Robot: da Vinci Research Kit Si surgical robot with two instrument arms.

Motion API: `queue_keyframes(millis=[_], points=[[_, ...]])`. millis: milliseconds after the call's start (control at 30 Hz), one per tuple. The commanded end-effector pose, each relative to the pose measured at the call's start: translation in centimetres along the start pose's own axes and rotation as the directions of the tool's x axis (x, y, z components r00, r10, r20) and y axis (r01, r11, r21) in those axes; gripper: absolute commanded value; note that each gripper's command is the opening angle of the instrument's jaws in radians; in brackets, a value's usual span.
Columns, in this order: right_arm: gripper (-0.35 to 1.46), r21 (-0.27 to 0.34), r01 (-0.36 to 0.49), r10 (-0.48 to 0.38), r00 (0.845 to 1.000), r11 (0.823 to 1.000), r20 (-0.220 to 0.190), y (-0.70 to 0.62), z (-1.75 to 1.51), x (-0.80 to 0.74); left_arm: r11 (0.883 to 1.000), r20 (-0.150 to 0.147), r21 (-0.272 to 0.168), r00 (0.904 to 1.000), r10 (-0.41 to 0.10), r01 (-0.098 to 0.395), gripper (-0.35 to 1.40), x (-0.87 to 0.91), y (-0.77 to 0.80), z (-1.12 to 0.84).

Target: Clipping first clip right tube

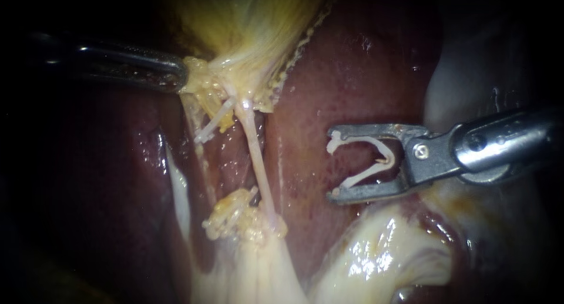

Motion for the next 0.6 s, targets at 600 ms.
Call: queue_keyframes(millis=[600], points=[[0.49,0.095,-0.15,0.155,0.987,0.984,-0.044,-0.04,0.43,-0.08,1.0,0.001,-0.006,1.0,-0.002,0.002,-0.35,0.0,-0.07,0.02]])
